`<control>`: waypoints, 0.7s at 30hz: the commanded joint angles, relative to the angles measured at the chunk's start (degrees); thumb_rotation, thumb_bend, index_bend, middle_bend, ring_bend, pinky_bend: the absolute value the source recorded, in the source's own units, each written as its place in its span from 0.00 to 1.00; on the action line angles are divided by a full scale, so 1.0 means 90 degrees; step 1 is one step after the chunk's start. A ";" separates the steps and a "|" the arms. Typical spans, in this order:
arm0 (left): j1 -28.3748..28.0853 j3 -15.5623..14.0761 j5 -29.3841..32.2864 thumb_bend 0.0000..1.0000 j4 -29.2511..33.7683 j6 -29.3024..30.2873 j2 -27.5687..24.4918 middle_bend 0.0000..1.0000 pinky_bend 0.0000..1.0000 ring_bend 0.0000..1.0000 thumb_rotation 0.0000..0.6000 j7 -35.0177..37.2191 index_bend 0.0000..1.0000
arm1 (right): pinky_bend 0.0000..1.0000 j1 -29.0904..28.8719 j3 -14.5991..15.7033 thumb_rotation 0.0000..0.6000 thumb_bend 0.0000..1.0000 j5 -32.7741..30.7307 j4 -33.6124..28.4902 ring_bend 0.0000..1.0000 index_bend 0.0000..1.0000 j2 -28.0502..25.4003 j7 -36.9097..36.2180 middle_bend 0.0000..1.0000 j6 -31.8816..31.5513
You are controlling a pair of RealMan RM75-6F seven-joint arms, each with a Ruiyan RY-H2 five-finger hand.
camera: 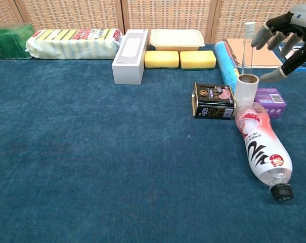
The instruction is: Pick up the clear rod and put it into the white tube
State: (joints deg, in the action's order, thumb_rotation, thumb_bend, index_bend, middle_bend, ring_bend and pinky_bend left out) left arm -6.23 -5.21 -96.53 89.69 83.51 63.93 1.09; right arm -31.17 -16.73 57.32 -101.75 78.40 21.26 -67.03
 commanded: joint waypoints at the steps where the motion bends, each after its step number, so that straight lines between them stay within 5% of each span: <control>1: -0.0001 0.0001 0.0005 0.11 0.0002 -0.0004 0.0000 0.05 0.23 0.02 0.75 -0.0004 0.11 | 0.33 -0.0016 0.0005 1.00 0.17 -0.0043 0.0002 0.29 0.24 -0.0058 0.0042 0.30 -0.0012; 21: 0.0005 0.0000 0.0029 0.11 0.0021 -0.0015 -0.0005 0.05 0.23 0.02 0.74 -0.0033 0.11 | 0.32 -0.0211 0.0117 1.00 0.17 -0.0276 0.0152 0.29 0.25 0.0046 0.0436 0.30 -0.0068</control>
State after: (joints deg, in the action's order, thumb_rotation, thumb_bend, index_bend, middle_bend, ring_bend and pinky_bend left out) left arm -6.19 -5.22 -96.27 89.88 83.37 63.87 0.79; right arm -32.76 -15.65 55.27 -100.33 78.45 24.93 -67.83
